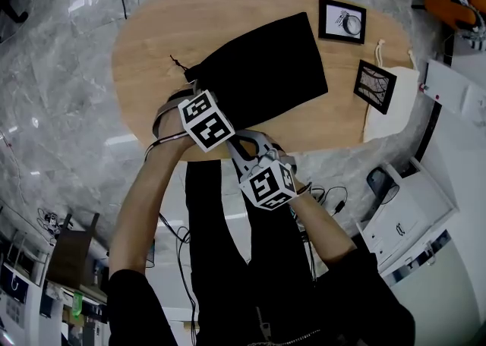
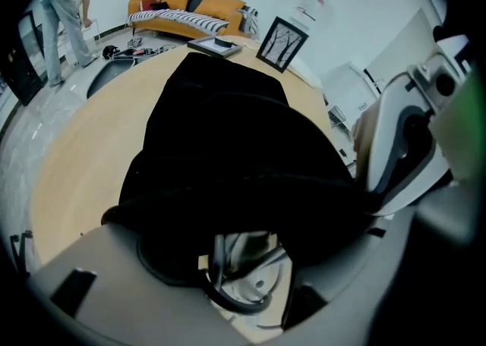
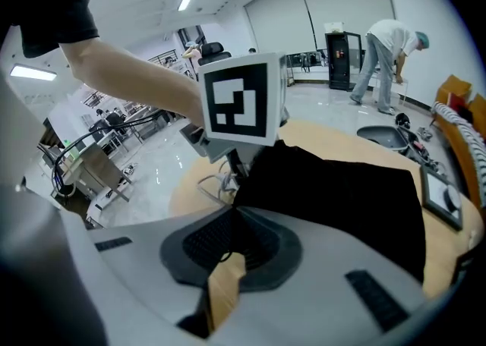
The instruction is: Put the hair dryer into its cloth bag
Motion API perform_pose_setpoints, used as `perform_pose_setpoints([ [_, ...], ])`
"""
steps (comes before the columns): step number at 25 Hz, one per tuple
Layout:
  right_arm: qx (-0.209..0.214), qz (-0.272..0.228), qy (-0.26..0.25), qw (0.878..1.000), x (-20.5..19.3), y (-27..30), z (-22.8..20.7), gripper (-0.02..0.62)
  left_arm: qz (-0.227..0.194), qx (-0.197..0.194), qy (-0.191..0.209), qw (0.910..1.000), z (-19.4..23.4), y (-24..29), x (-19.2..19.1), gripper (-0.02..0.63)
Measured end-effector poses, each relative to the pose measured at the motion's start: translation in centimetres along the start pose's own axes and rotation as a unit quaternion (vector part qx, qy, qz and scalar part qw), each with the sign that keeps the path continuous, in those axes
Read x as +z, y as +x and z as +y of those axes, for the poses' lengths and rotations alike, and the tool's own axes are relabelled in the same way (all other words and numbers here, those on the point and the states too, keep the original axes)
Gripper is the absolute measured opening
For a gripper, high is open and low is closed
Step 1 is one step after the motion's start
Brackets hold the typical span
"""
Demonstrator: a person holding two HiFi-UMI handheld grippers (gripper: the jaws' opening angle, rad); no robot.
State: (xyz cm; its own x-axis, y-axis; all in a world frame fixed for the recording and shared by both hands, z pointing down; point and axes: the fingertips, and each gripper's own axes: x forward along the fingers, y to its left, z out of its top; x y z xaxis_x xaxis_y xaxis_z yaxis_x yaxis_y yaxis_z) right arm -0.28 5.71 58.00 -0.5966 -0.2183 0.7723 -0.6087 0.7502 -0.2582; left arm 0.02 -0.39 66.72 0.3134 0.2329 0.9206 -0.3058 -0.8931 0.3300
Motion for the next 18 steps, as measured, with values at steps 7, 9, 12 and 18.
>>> perform_pose_setpoints([
  [7,0.001,0.000,-0.001,1.000,0.0,0.1,0.0,0.025,-0.060,0.006,-0.011,0.9981,-0.6,-4.3,-3.8,0.344],
  [9,0.001,0.001,-0.001,1.000,0.0,0.2,0.1,0.025,-0.075,0.014,-0.018,0.9969,-0.8,-5.8,-5.5,0.356],
  [12,0.001,0.002,-0.001,1.000,-0.1,0.3,0.2,0.025,-0.100,0.008,-0.027,0.9946,-2.0,-8.0,-7.0,0.359],
  [18,-0.002,0.007,-0.003,1.000,-0.1,0.4,0.2,0.025,-0.086,0.084,0.025,0.9924,-2.6,-5.6,-8.0,0.532],
])
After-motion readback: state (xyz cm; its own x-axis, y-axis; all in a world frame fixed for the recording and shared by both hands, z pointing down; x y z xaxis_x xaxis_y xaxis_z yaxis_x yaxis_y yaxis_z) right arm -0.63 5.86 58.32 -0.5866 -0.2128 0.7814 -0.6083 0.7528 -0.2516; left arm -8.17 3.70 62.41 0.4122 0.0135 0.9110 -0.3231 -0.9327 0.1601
